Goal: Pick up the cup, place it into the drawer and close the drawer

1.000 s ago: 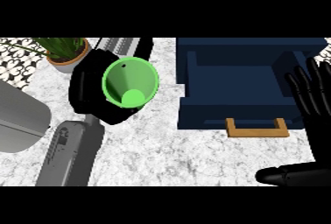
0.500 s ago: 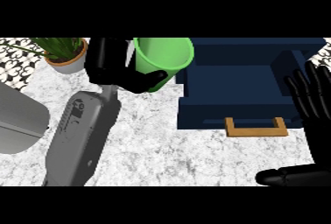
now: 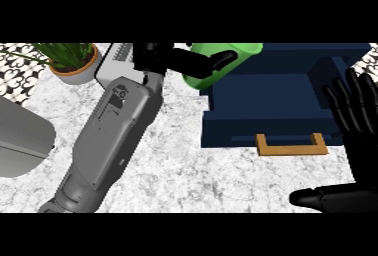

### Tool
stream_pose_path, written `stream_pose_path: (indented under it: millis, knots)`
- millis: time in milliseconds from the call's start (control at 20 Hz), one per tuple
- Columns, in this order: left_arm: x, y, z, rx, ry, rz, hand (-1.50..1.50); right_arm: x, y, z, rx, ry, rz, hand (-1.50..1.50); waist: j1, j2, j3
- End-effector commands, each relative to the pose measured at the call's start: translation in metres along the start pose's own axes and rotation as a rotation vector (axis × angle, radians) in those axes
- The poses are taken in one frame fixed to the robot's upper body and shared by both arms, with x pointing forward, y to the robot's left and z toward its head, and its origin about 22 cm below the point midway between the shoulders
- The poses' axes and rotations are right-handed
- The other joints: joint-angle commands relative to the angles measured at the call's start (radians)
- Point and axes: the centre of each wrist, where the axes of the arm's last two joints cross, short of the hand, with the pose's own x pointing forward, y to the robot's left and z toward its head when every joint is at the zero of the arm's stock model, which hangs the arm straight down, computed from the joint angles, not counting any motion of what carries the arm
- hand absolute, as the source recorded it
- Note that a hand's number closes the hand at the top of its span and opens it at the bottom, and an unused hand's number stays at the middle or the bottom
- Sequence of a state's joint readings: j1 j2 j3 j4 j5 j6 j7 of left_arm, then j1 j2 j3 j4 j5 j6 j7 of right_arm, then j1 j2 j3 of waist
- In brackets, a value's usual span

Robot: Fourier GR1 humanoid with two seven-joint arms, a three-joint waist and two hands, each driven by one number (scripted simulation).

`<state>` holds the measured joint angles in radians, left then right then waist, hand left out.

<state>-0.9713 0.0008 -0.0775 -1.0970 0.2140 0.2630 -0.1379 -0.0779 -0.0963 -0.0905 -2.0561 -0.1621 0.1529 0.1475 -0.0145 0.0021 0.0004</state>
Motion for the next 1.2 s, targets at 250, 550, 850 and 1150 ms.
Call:
stream_pose_path:
  millis: [250, 550, 850, 1150]
  knots:
    - [-0.019, -0.028, -0.023, 0.028, 0.055, -0.049, 1.50, 0.004, -0.008, -0.006, 0.020, 0.001, -0.006, -1.50, -0.013, 0.002, 0.000]
    - [-0.059, -0.018, -0.012, 0.030, 0.088, -0.081, 1.50, 0.004, -0.006, -0.014, 0.034, 0.001, -0.005, -1.50, -0.027, 0.008, 0.000]
    - [-0.064, -0.030, -0.018, 0.008, 0.166, -0.122, 1.50, -0.006, -0.005, -0.011, 0.050, -0.027, -0.018, -1.50, -0.056, 0.014, 0.001]
    - [-0.069, -0.039, -0.015, -0.036, 0.167, -0.199, 1.50, -0.004, -0.014, -0.014, 0.045, -0.026, -0.005, -1.50, -0.072, 0.017, 0.001]
